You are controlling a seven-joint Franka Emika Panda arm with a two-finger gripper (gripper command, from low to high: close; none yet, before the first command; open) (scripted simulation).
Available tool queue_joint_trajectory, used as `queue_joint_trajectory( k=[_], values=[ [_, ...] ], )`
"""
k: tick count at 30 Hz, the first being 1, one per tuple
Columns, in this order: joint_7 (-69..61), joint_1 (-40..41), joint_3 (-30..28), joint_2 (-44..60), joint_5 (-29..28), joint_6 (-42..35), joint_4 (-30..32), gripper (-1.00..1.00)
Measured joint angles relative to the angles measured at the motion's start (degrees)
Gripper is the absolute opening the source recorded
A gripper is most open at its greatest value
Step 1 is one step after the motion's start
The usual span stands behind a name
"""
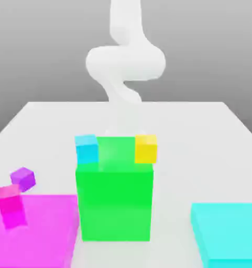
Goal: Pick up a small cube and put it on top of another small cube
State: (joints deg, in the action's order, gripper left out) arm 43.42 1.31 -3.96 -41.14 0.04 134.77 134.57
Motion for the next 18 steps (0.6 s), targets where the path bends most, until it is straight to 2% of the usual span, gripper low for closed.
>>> queue_joint_trajectory(
  k=[10, 18],
  values=[
    [-11.9, 6.5, -17.9, 21.3, 1.7, 13.4, 12.0, 0.0],
    [-23.0, 14.9, -29.5, 38.2, 5.8, 23.7, 21.3, 0.0]
  ],
)
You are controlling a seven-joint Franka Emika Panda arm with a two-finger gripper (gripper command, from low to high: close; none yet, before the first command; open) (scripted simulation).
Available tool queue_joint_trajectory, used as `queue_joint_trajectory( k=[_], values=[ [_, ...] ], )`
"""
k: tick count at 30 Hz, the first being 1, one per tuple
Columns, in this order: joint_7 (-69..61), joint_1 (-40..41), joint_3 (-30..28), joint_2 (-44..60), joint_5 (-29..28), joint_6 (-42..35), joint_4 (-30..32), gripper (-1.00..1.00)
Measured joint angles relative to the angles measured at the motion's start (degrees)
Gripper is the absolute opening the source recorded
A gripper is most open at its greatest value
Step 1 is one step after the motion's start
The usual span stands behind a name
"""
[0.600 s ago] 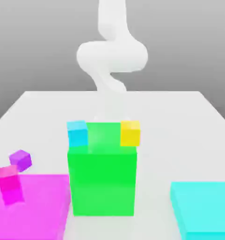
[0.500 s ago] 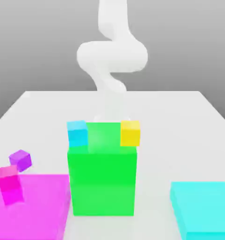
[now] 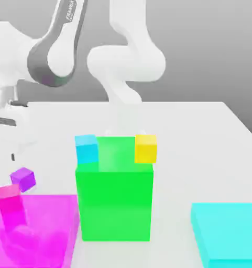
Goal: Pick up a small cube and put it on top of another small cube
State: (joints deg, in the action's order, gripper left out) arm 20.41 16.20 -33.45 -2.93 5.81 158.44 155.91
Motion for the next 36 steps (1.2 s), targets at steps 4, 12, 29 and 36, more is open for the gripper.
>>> queue_joint_trajectory(
  k=[4, 12, 29, 36],
  values=[
    [-6.1, 4.2, -0.9, 7.6, 4.2, 4.7, 2.9, 0.0],
    [-19.9, 15.9, 14.6, 18.5, 22.1, 11.7, 0.3, 0.0],
    [-10.1, 10.5, 6.2, 11.6, 9.1, 7.5, 2.3, -1.0],
    [-2.0, 4.5, 5.9, 4.1, -2.3, -4.0, -2.3, -1.0]
  ],
)
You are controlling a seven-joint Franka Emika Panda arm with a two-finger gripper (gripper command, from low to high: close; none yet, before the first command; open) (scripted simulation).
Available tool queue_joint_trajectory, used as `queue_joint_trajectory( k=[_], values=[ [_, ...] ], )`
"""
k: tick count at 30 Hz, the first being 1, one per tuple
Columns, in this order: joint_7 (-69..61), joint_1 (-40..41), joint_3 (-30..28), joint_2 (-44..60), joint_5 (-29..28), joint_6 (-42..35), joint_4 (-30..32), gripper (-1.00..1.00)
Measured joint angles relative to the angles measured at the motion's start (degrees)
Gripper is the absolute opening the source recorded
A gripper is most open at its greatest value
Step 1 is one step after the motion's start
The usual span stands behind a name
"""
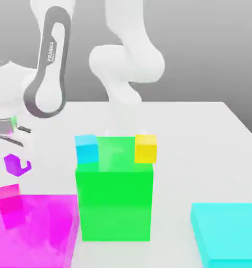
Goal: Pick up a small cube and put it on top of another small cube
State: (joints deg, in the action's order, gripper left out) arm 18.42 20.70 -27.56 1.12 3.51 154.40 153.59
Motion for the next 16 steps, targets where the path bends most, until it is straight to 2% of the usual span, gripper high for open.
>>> queue_joint_trajectory(
  k=[6, 10, 11, 16],
  values=[
    [2.8, -7.6, 3.7, -4.3, -4.7, -14.6, -10.8, -1.0],
    [0.4, -8.1, 4.5, 0.9, -1.5, -10.2, -11.2, -1.0],
    [-0.5, -7.9, 4.6, 2.7, -0.4, -8.2, -10.9, 1.0],
    [-0.5, -7.9, 4.6, 2.7, -0.4, -8.2, -10.9, 1.0]
  ],
)
